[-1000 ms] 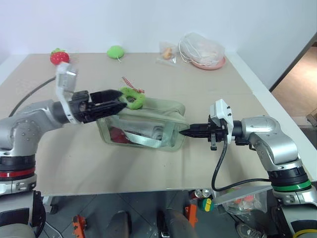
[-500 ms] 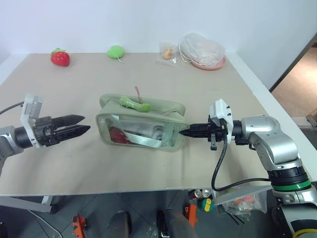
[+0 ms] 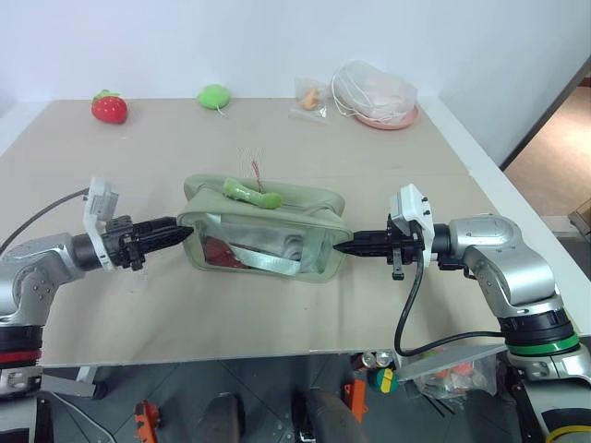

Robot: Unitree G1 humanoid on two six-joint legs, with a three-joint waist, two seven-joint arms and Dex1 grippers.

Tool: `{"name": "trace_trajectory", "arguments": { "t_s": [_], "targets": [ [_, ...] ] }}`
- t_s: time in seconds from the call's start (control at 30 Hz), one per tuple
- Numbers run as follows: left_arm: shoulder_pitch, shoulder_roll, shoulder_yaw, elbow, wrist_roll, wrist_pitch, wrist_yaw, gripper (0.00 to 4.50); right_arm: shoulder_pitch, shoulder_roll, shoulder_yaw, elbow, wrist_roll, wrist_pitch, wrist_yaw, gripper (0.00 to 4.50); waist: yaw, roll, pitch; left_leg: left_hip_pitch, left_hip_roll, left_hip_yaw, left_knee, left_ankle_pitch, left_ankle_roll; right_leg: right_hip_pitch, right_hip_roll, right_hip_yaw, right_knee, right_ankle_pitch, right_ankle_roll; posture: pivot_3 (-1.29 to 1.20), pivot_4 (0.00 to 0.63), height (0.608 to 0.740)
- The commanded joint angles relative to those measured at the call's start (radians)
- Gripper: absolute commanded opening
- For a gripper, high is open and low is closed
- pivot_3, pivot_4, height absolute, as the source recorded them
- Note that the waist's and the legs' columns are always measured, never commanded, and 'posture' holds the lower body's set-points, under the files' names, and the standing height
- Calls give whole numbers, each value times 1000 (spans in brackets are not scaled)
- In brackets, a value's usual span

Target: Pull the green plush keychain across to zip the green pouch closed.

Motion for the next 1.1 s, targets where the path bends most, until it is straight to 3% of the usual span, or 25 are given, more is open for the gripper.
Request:
{"name": "trace_trajectory", "arguments": {
  "t_s": [0.03,0.07,0.23,0.53,0.67,0.77,0.87,1.1],
  "targets": [
    [-47,-10,13,1,-6,-13,1,358,2,-14,-16,-39,10,7,-3,0,0,0,0,0,0,0,0,0,0,0,0,0,0,0,0,0,150,740],
    [-50,-11,9,1,4,-20,2,60,6,-17,-18,-43,12,10,-4,0,0,0,0,0,0,0,0,0,0,0,0,0,0,0,0,0,150,740],
    [-49,-16,2,-16,30,-42,13,19,9,-23,-29,-50,34,76,-23,0,-1,0,0,0,0,0,0,0,0,0,0,1,0,0,0,0,150,740],
    [-40,-18,9,-48,23,-37,19,0,-12,-69,-63,-69,84,214,-39,3084,-1,0,0,0,0,0,0,0,0,0,0,1,0,0,0,0,150,740],
    [-28,-20,12,-65,15,-33,25,0,-71,-78,-191,-29,179,273,-74,4467,-1,0,0,-1,0,1,0,0,0,0,0,1,0,0,0,0,150,740],
    [-18,-22,11,-75,15,-34,26,0,-151,-58,-260,-4,228,277,-116,4467,-1,0,0,0,0,1,0,0,0,-1,0,2,0,1,1,0,150,740],
    [-17,-24,9,-76,16,-33,26,0,-236,0,-248,1,230,271,-183,4467,-2,0,0,0,0,1,0,0,0,0,0,2,0,1,1,0,150,740],
    [-27,-39,2,-76,20,-37,31,0,-372,171,-34,-19,88,251,-326,4467,-1,0,0,-2,1,1,0,0,0,-2,0,2,0,1,0,0,150,740]
  ]
}}
